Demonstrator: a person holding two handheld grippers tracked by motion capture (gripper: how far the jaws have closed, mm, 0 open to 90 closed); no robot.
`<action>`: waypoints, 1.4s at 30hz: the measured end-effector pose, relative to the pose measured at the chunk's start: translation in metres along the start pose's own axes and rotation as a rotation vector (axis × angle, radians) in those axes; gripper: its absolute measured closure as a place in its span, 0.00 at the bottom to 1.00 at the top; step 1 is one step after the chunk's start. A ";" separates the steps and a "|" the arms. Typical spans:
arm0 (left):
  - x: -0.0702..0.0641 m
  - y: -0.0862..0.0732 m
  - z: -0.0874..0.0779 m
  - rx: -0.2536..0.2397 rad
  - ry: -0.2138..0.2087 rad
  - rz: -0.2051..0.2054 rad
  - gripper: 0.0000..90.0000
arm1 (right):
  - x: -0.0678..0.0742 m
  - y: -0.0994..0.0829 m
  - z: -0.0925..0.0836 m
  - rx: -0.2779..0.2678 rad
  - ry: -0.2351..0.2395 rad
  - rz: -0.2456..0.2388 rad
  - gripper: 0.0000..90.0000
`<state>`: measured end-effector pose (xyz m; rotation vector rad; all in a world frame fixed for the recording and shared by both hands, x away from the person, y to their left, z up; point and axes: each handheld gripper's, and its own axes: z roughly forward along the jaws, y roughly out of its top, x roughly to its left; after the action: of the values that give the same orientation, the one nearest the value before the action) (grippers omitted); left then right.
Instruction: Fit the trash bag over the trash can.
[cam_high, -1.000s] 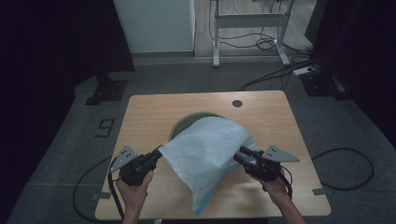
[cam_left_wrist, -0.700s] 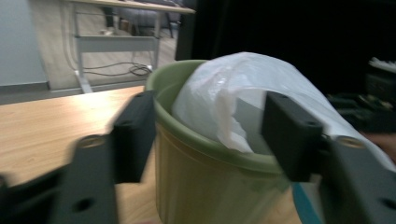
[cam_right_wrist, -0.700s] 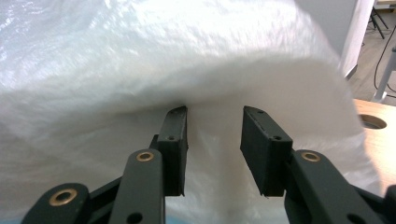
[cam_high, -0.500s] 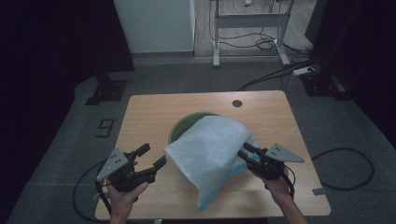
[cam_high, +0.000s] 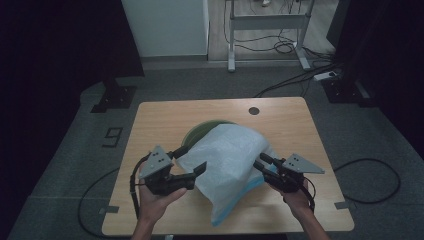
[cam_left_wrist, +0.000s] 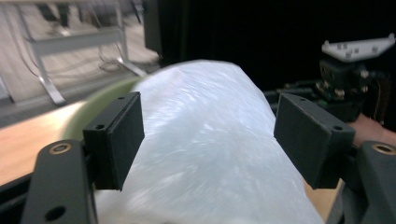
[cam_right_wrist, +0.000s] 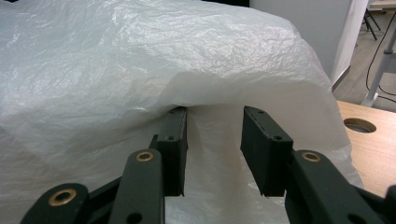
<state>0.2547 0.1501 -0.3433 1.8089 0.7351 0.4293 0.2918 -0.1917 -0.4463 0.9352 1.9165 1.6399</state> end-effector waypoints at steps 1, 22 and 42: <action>-0.002 0.000 0.005 0.019 -0.005 0.009 0.26 | 0.000 0.000 0.000 0.001 0.000 -0.001 0.67; -0.013 -0.032 0.036 0.143 -0.081 0.024 0.40 | 0.002 -0.003 -0.004 0.001 -0.001 0.002 0.66; 0.004 -0.017 0.030 -0.039 -0.160 -0.096 0.99 | -0.002 -0.005 -0.036 -0.038 -0.034 0.018 0.57</action>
<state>0.2714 0.1353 -0.3696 1.7416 0.6941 0.2317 0.2666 -0.2174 -0.4448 0.9620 1.8537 1.6542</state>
